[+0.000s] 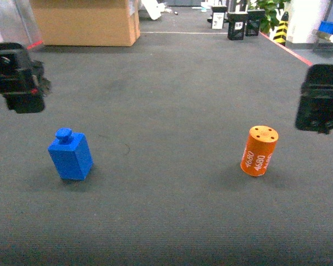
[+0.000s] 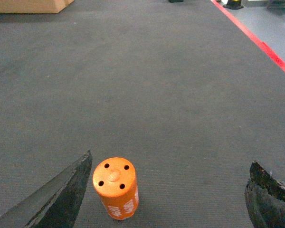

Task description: Sort blue parts and orange caps into right shelf containers

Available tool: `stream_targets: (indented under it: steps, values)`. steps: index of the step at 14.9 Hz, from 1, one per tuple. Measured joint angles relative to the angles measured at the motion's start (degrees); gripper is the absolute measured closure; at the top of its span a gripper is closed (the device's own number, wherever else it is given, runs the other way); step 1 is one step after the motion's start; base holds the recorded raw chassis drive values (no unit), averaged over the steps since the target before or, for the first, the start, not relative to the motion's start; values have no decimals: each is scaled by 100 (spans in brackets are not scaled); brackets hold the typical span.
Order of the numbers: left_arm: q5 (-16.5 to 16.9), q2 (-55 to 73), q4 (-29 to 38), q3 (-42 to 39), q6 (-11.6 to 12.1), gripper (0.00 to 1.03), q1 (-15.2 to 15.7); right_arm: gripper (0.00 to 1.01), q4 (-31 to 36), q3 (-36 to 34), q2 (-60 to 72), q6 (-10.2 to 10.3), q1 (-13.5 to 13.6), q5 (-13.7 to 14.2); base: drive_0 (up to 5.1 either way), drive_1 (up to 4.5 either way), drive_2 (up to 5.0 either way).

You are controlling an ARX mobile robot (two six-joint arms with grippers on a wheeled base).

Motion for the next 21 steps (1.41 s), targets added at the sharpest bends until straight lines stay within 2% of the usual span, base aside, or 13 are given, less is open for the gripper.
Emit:
stream_targets:
  steps: [4,8,12,21]
  values:
    - [236,1071,66,586,-142,5,-122,3,-59,876,1152,197,219,-103,0,0,0]
    - [369,1606,188,802,-293,5,-101,3,-79,1316,1853,321,291,-107,0,0,0]
    - [461,1915,127,1049,-308,5,-83,3,-35,1464,2186,557,247,-212,0,0,0]
    - [535,2730,240,1287,-396,5,9,3,-85,1705,2706,673,249,-293,0,0,0]
